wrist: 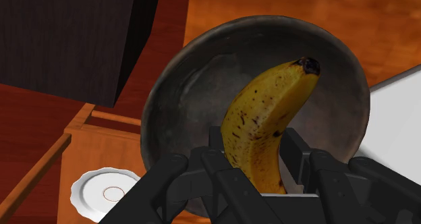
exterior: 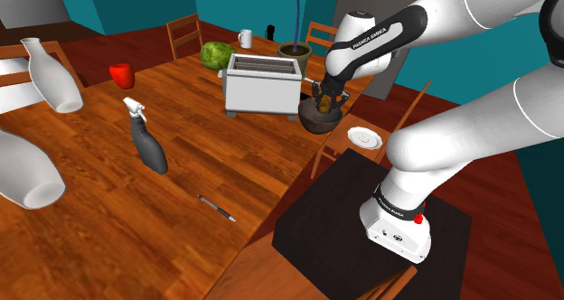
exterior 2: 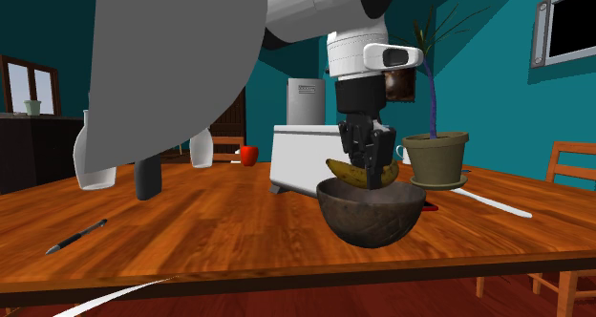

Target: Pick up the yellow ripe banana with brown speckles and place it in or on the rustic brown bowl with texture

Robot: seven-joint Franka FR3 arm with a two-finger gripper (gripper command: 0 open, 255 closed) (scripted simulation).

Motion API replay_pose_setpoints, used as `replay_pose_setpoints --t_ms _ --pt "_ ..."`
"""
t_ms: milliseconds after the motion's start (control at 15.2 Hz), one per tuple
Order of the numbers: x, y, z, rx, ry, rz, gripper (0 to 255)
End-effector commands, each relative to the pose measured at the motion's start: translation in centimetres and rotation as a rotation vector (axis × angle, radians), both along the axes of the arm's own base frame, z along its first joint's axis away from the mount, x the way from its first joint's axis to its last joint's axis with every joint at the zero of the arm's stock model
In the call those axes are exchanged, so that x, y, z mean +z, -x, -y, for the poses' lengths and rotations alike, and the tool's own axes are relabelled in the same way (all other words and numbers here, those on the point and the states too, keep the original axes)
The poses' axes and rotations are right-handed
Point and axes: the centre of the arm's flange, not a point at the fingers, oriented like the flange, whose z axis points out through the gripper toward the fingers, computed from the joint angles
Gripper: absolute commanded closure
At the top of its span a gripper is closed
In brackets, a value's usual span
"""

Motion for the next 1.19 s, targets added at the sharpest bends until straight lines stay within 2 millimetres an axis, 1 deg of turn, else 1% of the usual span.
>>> replay_pose_setpoints --t_ms 0,330,528,594,1122 --pt "0.0 0.0 0.0 0.0 0.0 0.0 0" --pt "0.0 0.0 0.0 0.0 0.0 0.0 0" --pt "3.9 0.6 -0.5 0.0 0.0 0.0 0" --pt "4.9 0.7 -0.6 0.0 0.0 0.0 0" --pt "4.9 0.7 -0.6 0.0 0.0 0.0 0"
